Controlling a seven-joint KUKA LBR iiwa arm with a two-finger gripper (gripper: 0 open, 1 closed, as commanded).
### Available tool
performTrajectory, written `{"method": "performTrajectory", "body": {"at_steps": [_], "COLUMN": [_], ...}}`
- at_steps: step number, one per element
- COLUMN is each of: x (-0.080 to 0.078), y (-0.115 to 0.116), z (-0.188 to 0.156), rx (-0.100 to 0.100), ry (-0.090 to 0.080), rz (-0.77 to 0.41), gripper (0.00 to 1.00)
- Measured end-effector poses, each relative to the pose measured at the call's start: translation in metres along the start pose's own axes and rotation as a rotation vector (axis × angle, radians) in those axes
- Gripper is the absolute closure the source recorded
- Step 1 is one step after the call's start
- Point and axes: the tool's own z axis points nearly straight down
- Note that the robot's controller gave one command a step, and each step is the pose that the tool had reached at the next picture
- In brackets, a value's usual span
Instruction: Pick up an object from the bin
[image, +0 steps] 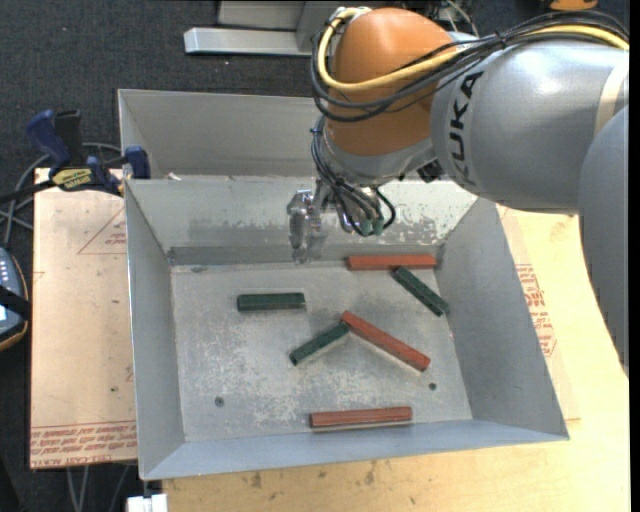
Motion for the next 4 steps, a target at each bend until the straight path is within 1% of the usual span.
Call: {"method": "performTrajectory", "body": {"at_steps": [1, 2, 3, 4], "x": [0.002, 0.060, 0.054, 0.052], "y": [-0.001, -0.019, 0.004, 0.004], "z": [0.005, 0.119, 0.167, 0.161], "rx": [0.000, 0.000, -0.001, -0.002], "ry": [0.010, 0.022, 0.011, 0.008], "rz": [0.001, -0.146, -0.127, -0.124], "gripper": [0.00, 0.00, 0.00, 1.00]}}
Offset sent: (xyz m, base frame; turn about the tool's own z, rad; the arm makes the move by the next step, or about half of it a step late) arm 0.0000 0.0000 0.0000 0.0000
